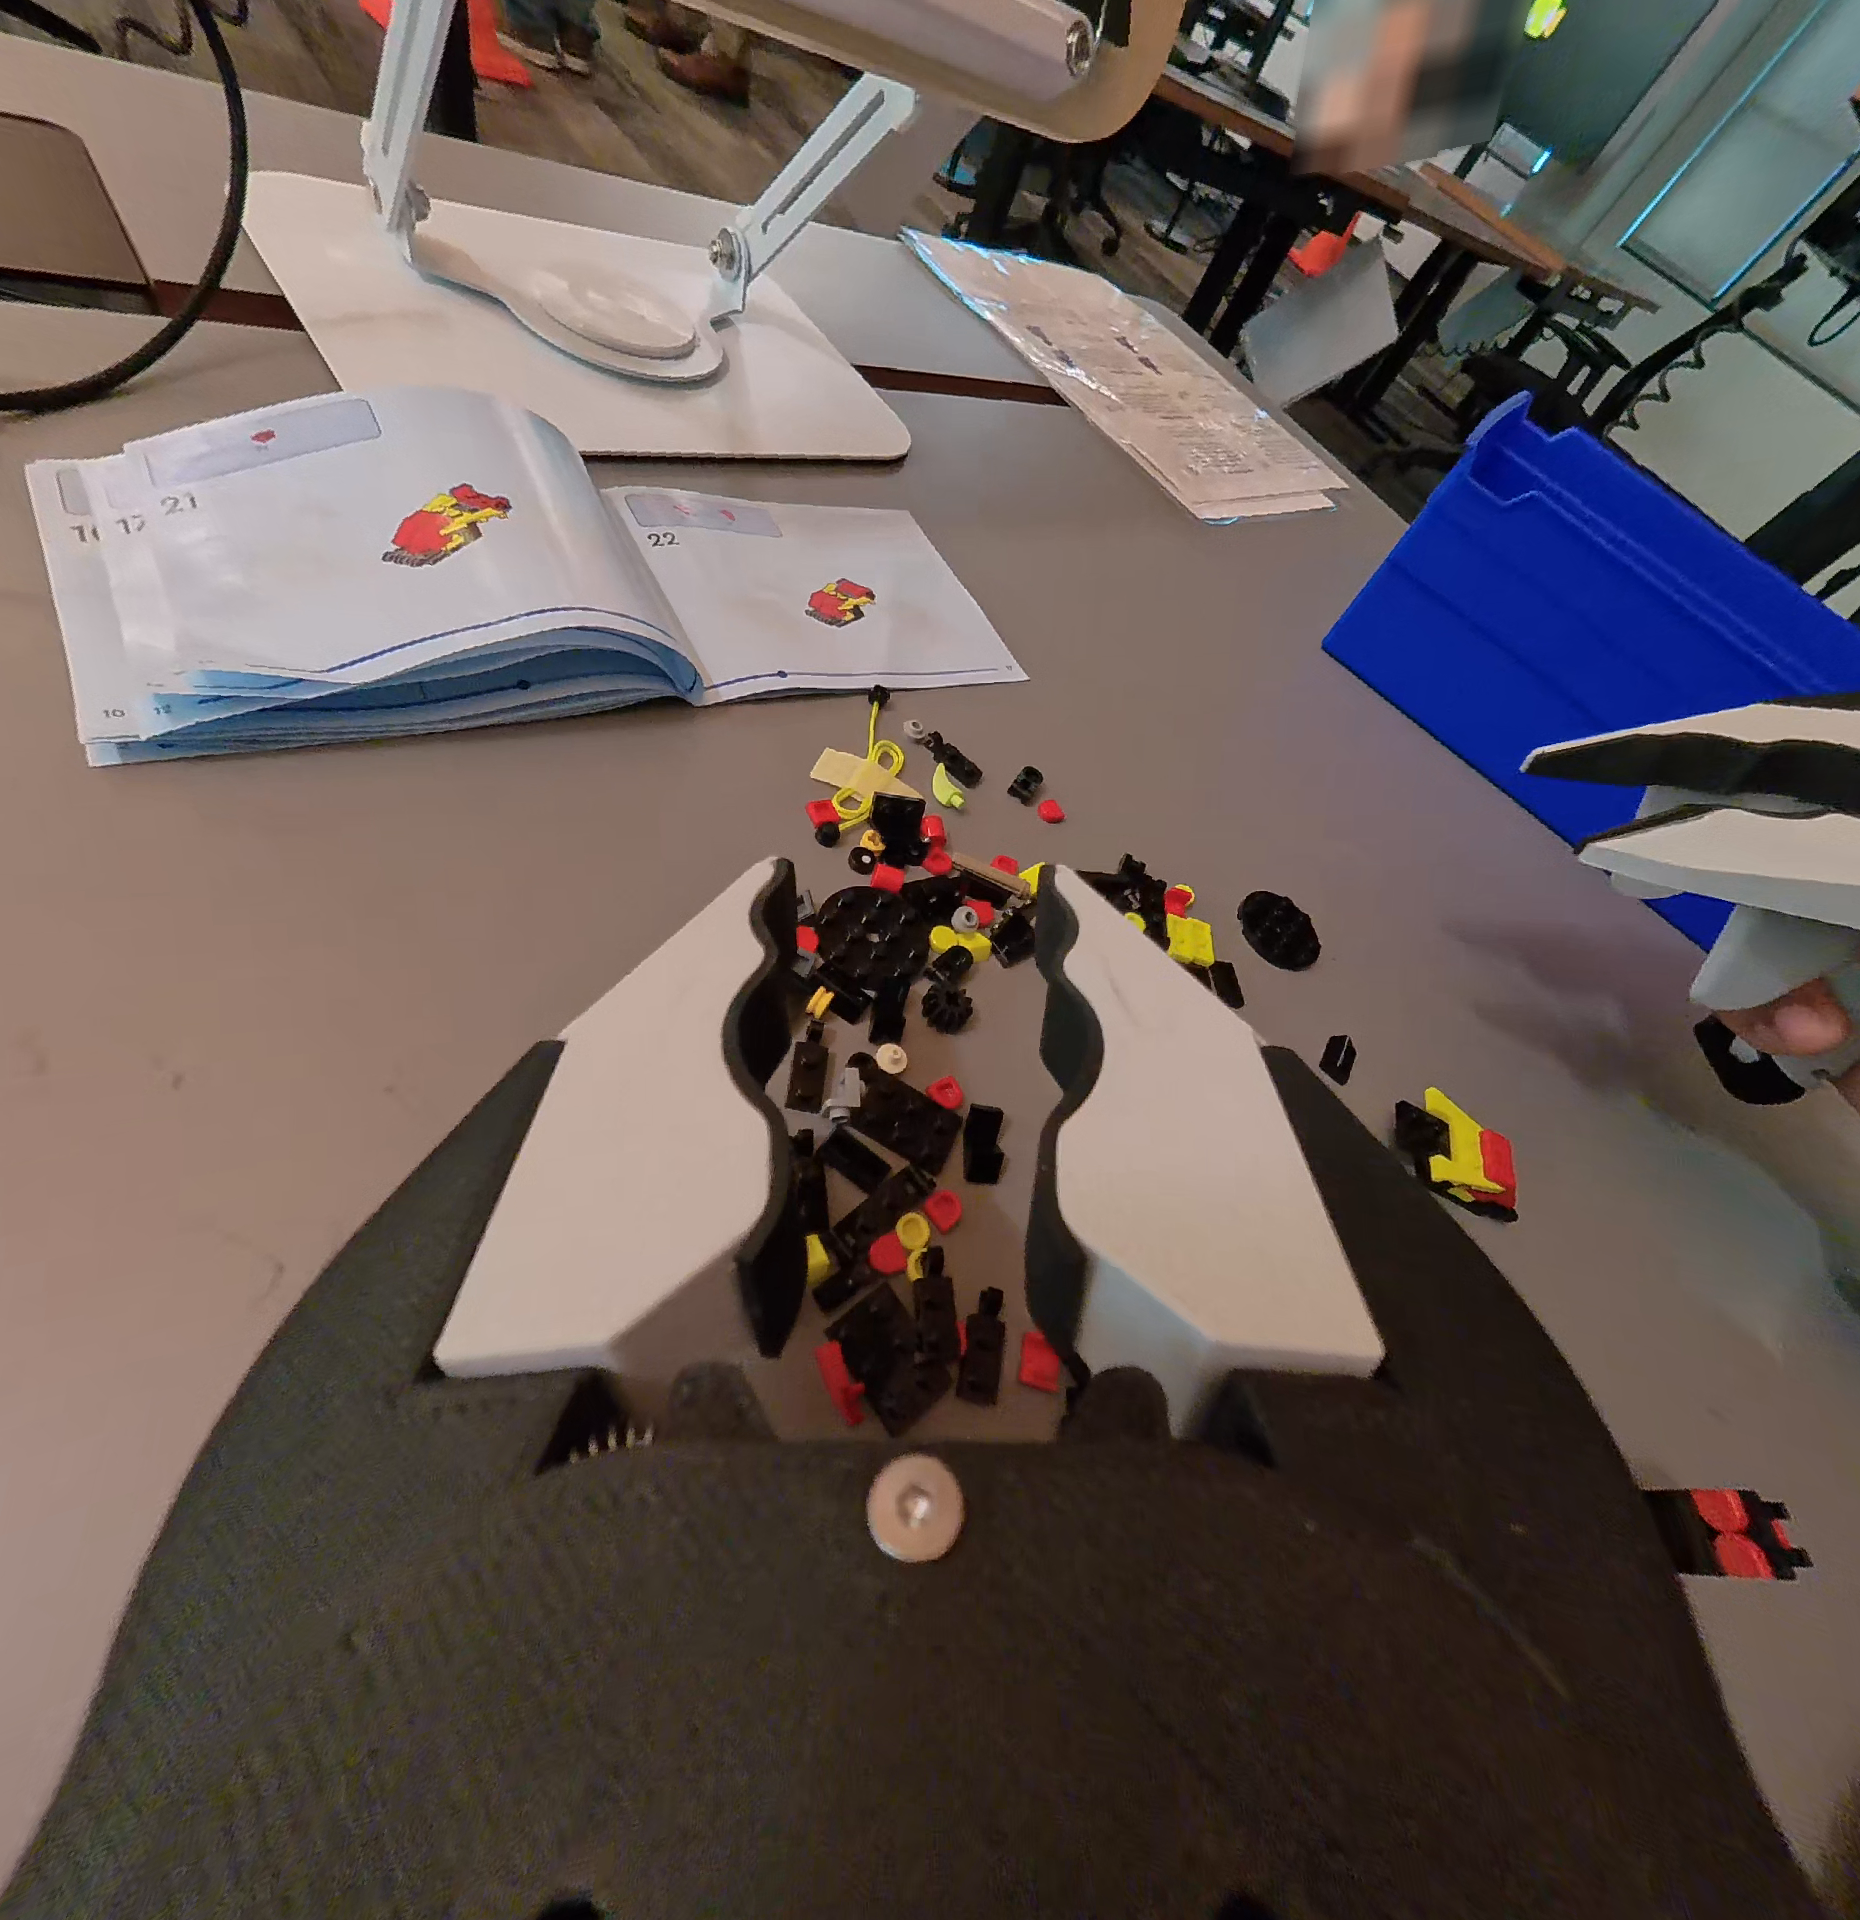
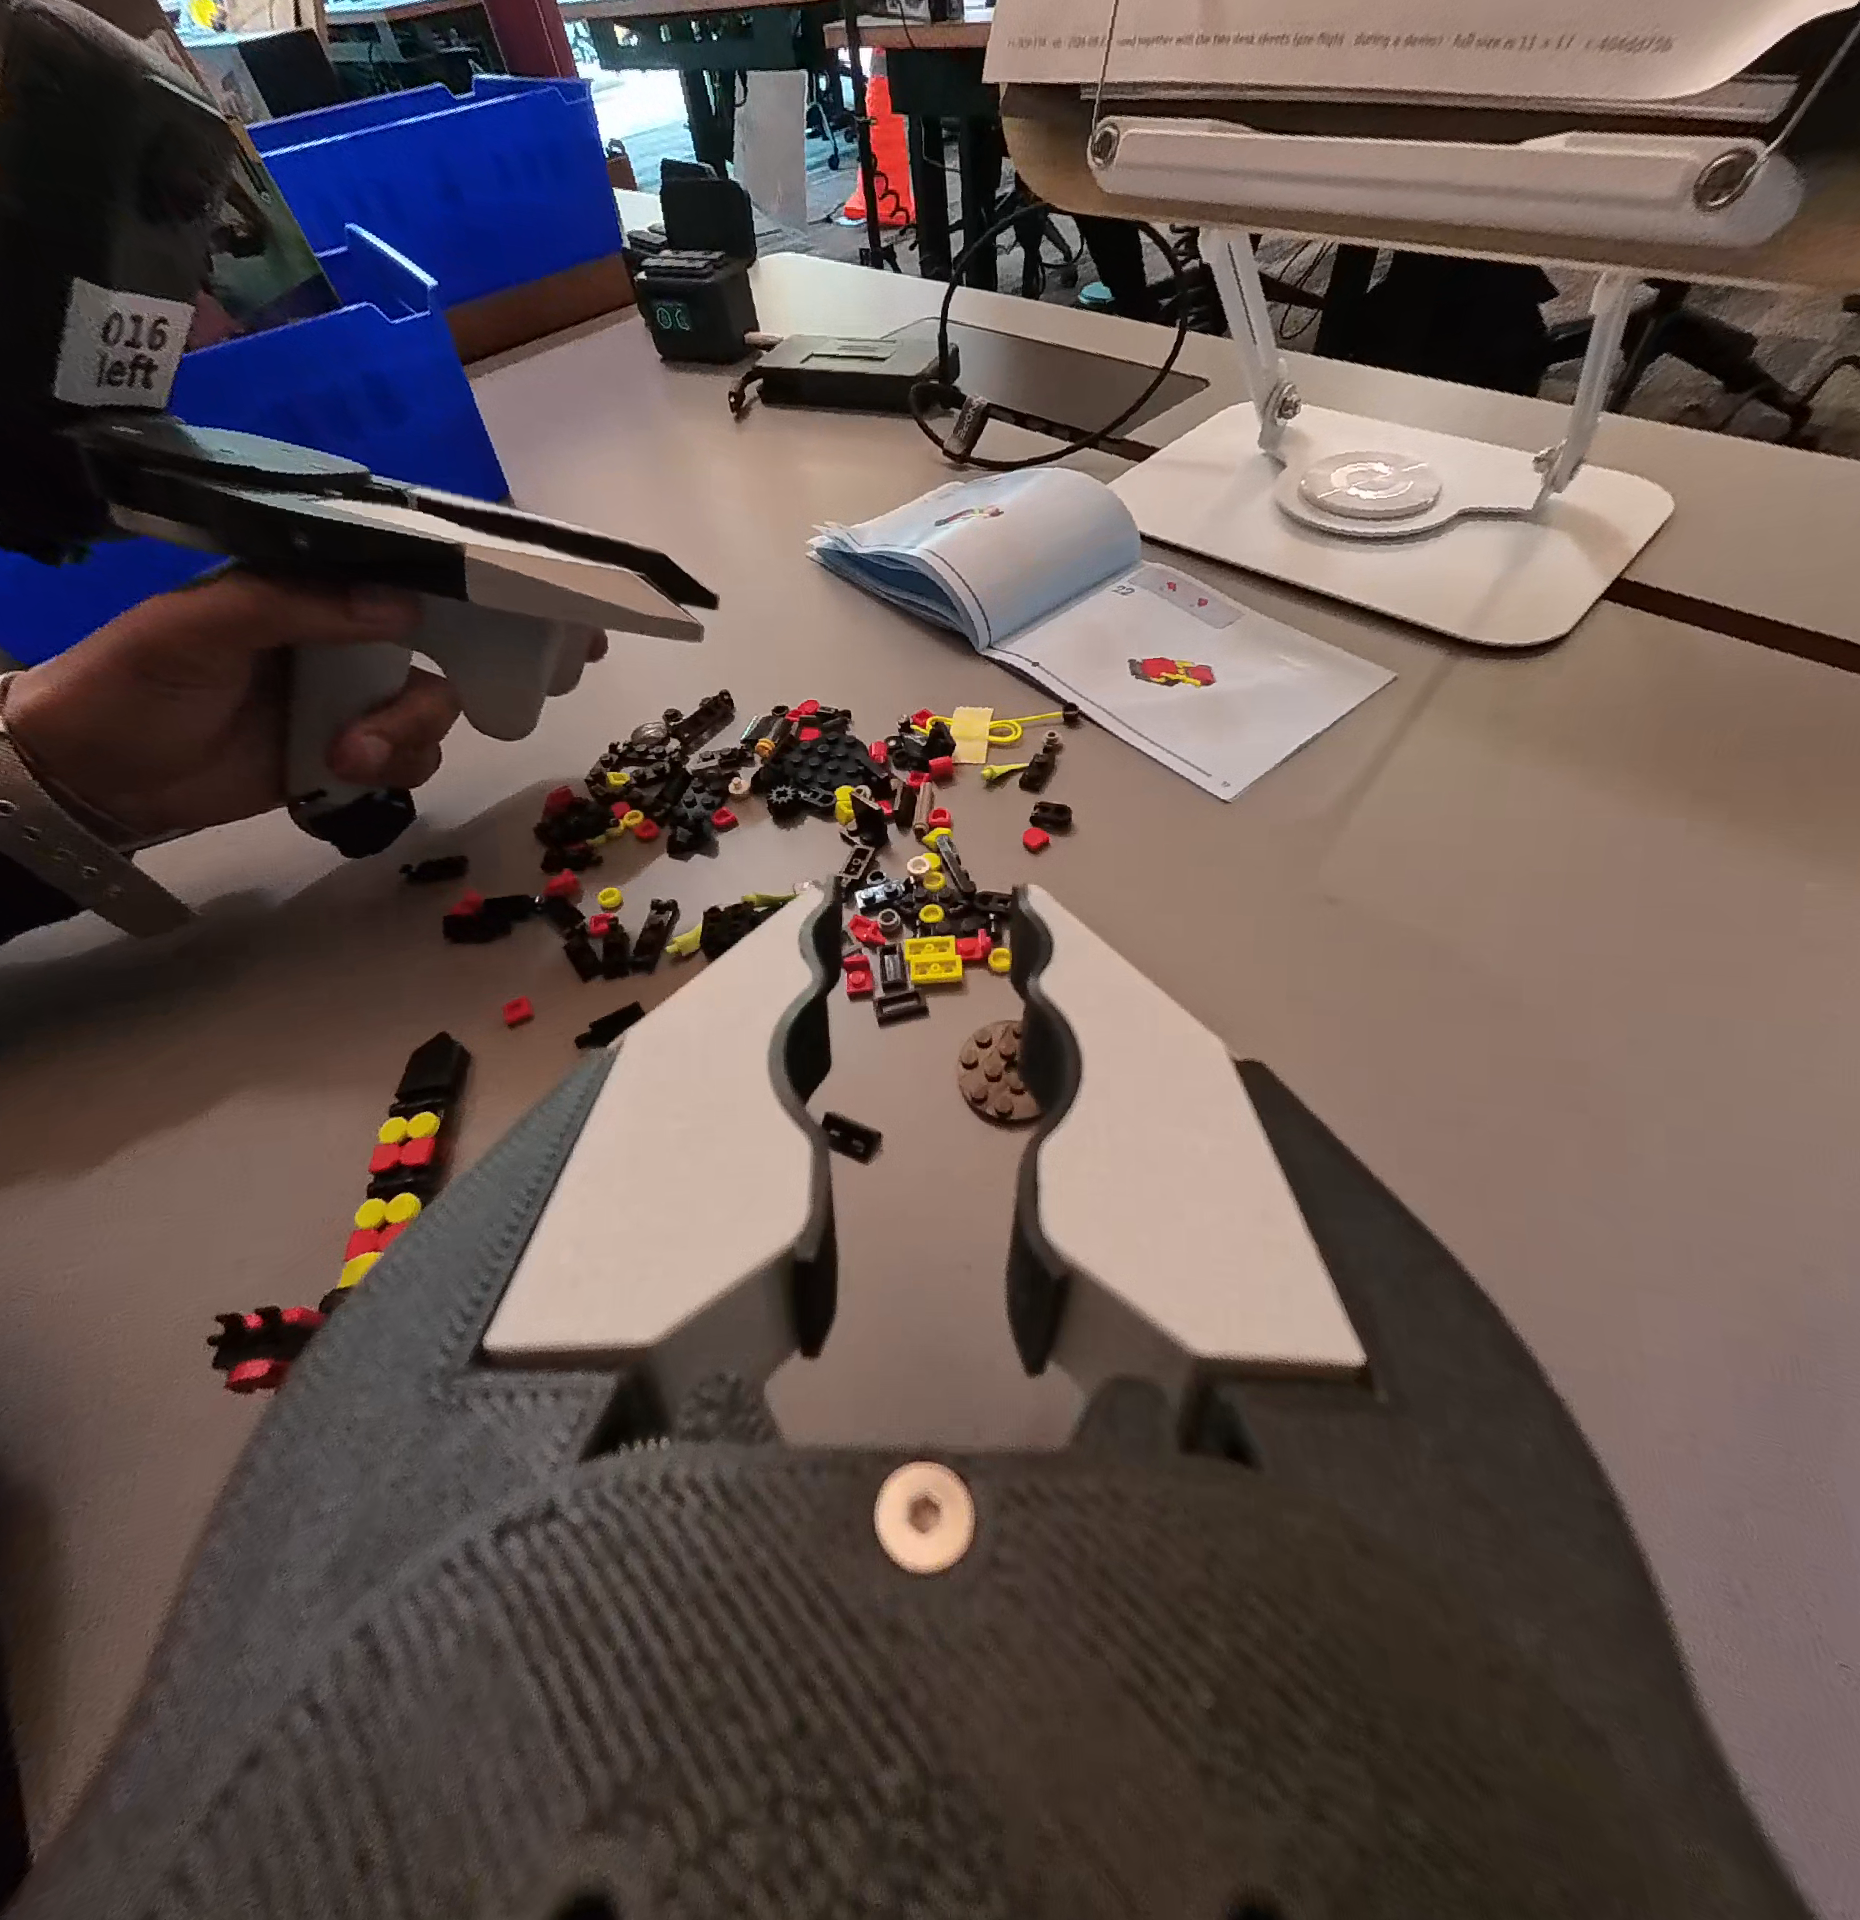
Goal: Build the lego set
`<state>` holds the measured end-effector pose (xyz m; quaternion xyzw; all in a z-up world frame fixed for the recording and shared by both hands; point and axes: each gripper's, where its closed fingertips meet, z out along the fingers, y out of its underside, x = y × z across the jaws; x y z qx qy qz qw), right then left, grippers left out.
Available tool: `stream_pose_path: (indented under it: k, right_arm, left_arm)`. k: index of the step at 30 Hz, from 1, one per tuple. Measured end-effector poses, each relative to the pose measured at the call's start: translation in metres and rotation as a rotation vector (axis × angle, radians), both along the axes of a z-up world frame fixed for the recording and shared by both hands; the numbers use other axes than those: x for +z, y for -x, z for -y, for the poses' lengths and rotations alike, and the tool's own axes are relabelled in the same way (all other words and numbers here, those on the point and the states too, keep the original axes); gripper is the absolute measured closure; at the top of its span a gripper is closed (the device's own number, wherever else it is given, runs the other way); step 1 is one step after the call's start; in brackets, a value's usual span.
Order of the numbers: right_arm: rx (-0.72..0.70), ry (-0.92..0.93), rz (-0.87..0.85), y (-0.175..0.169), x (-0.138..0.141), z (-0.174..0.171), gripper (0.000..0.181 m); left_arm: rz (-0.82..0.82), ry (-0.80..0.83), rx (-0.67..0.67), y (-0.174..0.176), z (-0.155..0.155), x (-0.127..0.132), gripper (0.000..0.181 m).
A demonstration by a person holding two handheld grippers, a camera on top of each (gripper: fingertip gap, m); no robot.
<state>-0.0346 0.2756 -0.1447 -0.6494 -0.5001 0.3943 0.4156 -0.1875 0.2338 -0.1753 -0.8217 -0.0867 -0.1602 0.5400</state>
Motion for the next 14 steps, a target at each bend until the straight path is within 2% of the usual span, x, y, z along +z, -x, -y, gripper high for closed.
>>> stream_pose_path:
  k: [14]
  right_arm:
    - [0.02,-0.019,0.027,0.0035,-0.0042,0.0065,0.151]
  left_arm:
    - [0.013,0.004,0.003,0.002,0.0006,-0.0009,0.141]
